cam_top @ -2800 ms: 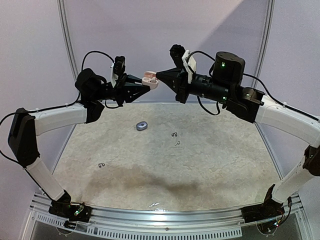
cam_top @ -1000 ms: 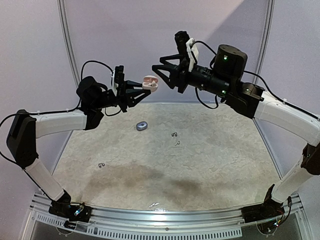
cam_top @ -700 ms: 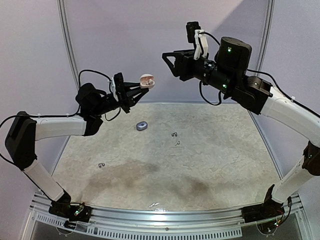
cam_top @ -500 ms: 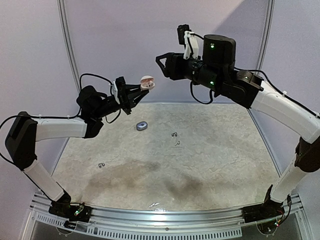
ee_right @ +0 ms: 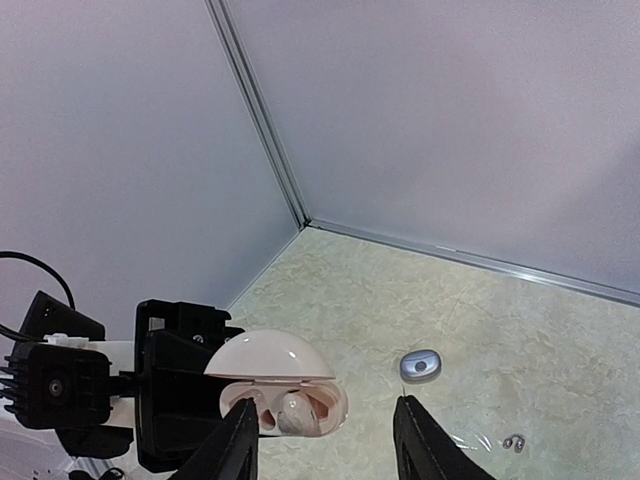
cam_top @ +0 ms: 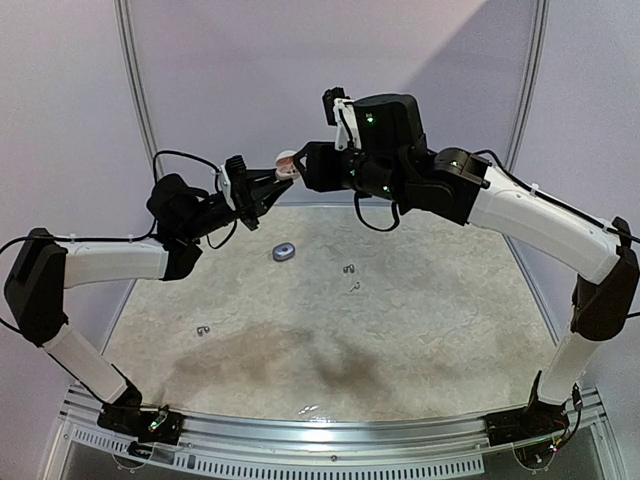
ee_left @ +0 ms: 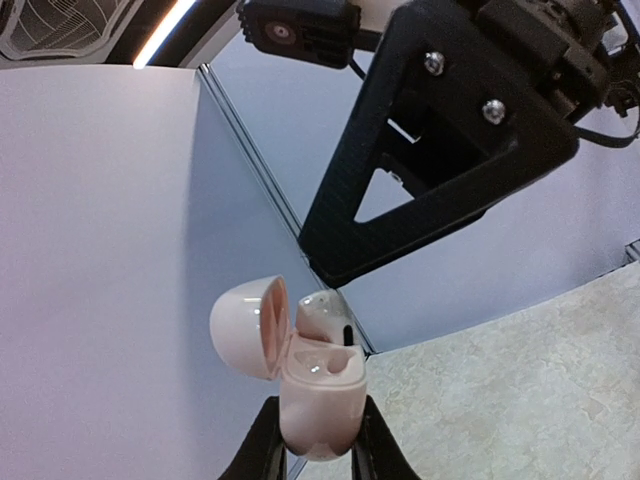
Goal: Insert the wireless bluetooth earbuds into the charging case
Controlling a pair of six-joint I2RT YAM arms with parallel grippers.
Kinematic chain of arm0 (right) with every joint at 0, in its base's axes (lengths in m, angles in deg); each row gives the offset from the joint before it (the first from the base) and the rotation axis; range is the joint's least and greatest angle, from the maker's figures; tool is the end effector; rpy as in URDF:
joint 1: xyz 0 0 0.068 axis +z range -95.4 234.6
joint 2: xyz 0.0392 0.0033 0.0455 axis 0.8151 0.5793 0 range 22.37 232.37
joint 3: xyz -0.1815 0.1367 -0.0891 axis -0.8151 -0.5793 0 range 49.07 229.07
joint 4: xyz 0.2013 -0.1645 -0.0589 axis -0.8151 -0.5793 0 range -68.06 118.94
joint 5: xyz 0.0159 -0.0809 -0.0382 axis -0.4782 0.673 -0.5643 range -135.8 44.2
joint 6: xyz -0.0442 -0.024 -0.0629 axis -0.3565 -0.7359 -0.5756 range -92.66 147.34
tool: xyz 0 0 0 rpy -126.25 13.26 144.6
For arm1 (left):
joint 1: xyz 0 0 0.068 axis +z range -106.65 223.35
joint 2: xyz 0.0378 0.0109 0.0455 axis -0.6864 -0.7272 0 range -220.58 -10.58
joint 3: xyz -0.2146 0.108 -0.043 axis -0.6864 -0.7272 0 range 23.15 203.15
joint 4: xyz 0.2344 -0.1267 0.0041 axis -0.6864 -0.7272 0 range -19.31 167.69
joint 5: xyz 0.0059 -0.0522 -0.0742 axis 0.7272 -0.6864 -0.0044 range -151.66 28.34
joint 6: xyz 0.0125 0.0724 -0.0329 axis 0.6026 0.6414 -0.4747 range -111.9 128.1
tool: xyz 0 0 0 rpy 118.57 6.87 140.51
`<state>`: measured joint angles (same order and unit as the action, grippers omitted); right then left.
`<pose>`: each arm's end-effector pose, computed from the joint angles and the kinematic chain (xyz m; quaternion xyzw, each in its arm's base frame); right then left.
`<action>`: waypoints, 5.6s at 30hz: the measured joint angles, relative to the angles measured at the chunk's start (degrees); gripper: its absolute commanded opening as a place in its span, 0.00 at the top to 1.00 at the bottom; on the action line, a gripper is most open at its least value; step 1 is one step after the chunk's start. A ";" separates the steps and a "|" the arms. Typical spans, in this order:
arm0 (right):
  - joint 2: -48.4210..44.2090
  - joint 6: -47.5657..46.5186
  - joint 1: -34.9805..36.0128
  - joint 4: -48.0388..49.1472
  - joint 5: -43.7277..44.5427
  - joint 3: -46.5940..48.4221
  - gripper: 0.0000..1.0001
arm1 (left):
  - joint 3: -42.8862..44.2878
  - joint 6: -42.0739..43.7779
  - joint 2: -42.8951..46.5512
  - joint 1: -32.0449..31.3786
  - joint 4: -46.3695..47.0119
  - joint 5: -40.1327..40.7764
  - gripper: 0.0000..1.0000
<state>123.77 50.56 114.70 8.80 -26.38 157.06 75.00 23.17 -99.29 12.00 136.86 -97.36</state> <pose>0.2414 0.3733 0.3987 -0.1459 0.7677 0.3063 0.5436 0.2964 -0.2282 0.2950 0.4429 0.3868 -0.2809 0.7585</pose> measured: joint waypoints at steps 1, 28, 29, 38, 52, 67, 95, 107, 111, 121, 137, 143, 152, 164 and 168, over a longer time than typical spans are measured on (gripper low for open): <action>0.13 0.09 0.22 0.00 0.07 0.09 0.54 | -0.02 0.02 0.00 0.00 -0.04 0.00 1.00; 1.75 -1.68 0.39 0.46 -0.61 0.28 0.74 | -0.09 1.66 0.02 -0.44 -0.39 0.24 1.00; 1.75 -1.75 0.39 0.46 -0.66 0.28 0.73 | -0.11 1.79 0.02 -0.44 -0.39 0.24 1.00; 2.89 -2.67 0.37 0.02 -1.36 2.05 0.78 | -0.15 3.98 0.02 -0.48 -0.11 1.75 1.00; 3.93 -3.72 0.28 0.02 -2.01 3.45 0.76 | -0.17 6.64 0.02 -0.52 -0.20 4.42 1.00; 4.39 -3.96 0.26 -0.02 -1.66 3.98 0.96 | -0.17 7.43 0.02 -0.52 0.13 5.62 1.00; -2.16 -10.47 0.33 7.80 -2.82 -5.70 1.00 | -0.28 7.19 0.02 -0.70 -0.39 4.11 1.00; -5.88 -21.38 0.35 6.84 -8.09 -7.15 1.00 | -0.15 2.34 0.02 -0.44 -3.48 -5.27 1.00; -7.63 -27.65 0.33 4.52 -16.02 -7.15 1.00 | 0.96 0.44 0.02 0.07 -7.39 -12.90 1.00; -8.00 -43.10 0.39 -7.54 -29.20 -2.03 1.00 | 3.34 -1.57 0.04 0.39 -15.17 -26.88 1.00; -3.39 -52.89 0.59 -18.05 -31.08 0.87 1.00 | 4.04 0.94 0.04 0.39 -18.86 -31.87 1.00; -3.39 -53.33 0.61 -18.67 -30.51 1.16 1.00 | 4.04 1.53 0.04 0.39 -19.47 -32.02 1.00; -3.39 -53.37 0.61 -19.43 -30.21 1.18 1.00 | 4.04 3.39 0.04 0.39 -20.57 -32.04 1.00; -3.41 -53.64 0.61 -19.91 -28.96 1.20 1.00 | 4.07 4.09 0.04 0.42 -20.98 -32.02 1.00; -3.41 -53.72 0.61 -19.91 -28.92 1.20 1.00 | 4.04 4.42 0.04 0.42 -20.98 -32.02 1.00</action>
<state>120.36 -3.16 115.31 -11.11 -55.30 158.26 79.05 27.59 -99.24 12.41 115.88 -129.38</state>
